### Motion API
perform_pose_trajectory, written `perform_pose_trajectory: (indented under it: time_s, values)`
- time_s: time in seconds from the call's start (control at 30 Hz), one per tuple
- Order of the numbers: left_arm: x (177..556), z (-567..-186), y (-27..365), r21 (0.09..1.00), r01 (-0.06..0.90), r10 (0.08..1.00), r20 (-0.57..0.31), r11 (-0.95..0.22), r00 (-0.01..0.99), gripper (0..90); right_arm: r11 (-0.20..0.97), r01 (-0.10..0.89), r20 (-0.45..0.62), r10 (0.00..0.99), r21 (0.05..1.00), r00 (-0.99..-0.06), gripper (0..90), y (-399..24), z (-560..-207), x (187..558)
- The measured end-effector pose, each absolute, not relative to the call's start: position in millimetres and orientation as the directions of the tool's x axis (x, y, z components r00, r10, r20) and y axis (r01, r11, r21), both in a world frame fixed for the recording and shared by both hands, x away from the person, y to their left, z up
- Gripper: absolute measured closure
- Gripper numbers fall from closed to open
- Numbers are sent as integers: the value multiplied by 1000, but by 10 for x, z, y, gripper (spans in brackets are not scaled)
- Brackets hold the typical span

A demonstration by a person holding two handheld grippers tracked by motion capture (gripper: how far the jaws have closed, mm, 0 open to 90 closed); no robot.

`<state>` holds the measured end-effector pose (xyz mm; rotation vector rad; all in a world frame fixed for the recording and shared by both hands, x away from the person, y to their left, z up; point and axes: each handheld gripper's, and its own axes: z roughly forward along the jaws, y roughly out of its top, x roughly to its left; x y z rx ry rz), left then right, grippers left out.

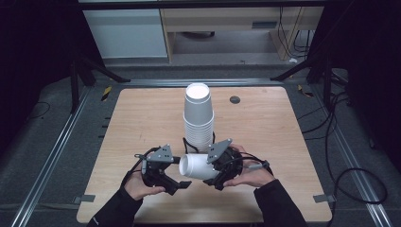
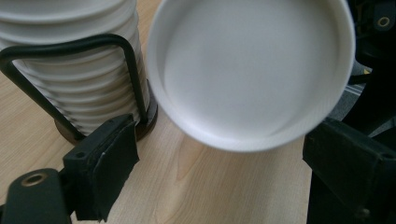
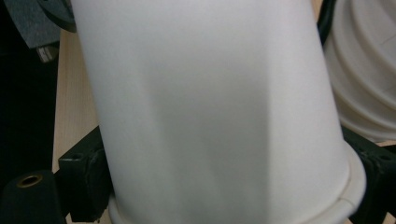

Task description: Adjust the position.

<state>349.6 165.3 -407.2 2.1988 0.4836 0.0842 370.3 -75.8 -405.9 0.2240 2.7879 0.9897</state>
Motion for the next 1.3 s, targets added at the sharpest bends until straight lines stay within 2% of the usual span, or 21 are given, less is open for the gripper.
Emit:
perform_pose_trajectory:
  time_s: [0.37,0.6,0.8,1.3]
  values:
    - [3498,-4109,1584,739,315,362,-104,-596,927,97,821,36,-138,139,570,-981,103,-533,-4119,3687]
    - [3505,-4119,1574,731,319,356,-110,-604,928,113,829,19,-136,114,558,-984,102,-422,-4150,3670]
    - [3500,-4118,1578,727,319,342,-123,-608,932,173,828,14,-132,106,561,-986,102,-377,-4159,3662]
    - [3490,-4114,1587,723,310,332,-118,-618,936,191,827,10,-126,97,561,-987,95,-380,-4167,3652]
